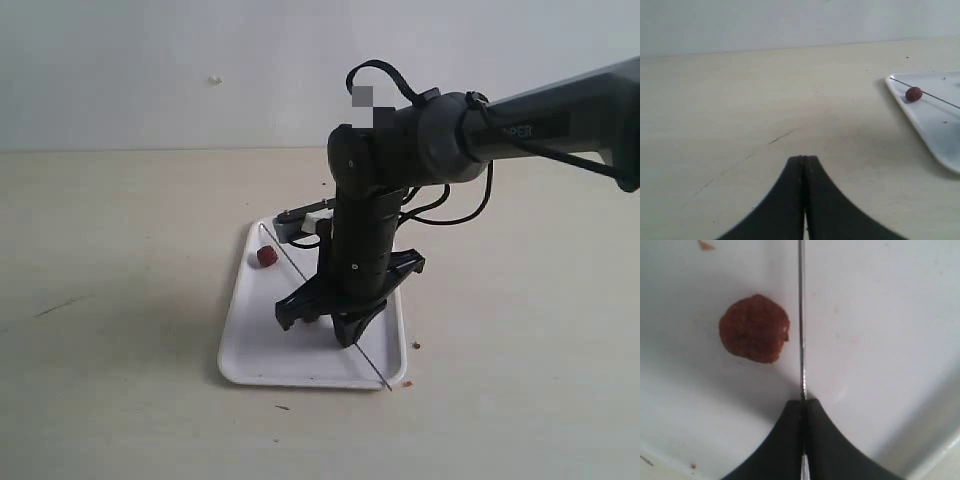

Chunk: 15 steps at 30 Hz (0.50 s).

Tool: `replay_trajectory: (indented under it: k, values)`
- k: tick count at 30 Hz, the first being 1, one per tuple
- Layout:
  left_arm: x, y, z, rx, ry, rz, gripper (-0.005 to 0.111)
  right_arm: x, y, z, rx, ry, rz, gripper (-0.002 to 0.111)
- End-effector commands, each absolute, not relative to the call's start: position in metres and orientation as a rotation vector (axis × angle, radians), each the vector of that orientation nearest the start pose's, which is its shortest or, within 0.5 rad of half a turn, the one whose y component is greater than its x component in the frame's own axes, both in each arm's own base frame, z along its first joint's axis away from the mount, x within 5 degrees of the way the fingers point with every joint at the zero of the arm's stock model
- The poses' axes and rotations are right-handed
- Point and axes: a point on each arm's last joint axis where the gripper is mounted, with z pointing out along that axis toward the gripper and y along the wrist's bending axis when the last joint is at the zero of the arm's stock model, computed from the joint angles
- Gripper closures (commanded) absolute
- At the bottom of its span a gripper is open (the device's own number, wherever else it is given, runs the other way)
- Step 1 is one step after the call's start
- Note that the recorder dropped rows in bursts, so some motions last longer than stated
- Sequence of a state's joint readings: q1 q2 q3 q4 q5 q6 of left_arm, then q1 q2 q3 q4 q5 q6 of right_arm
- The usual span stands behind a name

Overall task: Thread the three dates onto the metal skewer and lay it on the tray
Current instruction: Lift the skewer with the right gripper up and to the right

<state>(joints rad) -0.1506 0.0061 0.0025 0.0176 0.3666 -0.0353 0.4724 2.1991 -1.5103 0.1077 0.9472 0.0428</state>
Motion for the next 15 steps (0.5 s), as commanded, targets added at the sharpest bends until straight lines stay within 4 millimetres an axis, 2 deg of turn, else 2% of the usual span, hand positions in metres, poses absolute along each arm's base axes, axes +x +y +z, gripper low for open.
replay_trajectory:
  k: [1, 4, 9, 15]
  values:
    - [0.053, -0.007, 0.181, 0.116, 1.837, -0.108, 0.107, 0.369, 0.199, 0.114, -0.548, 3.066, 0.148, 0.108]
    - [0.053, -0.007, 0.181, 0.116, 1.837, -0.108, 0.107, 0.373, 0.201, 0.120, -0.479, 3.026, 0.166, 0.108]
    - [0.053, -0.007, 0.181, 0.116, 1.837, -0.108, 0.107, 0.377, 0.199, 0.140, -0.418, 2.951, 0.153, 0.108]
    - [0.053, -0.007, 0.181, 0.116, 1.837, -0.108, 0.107, 0.375, 0.190, 0.184, -0.457, 2.834, 0.078, 0.108]
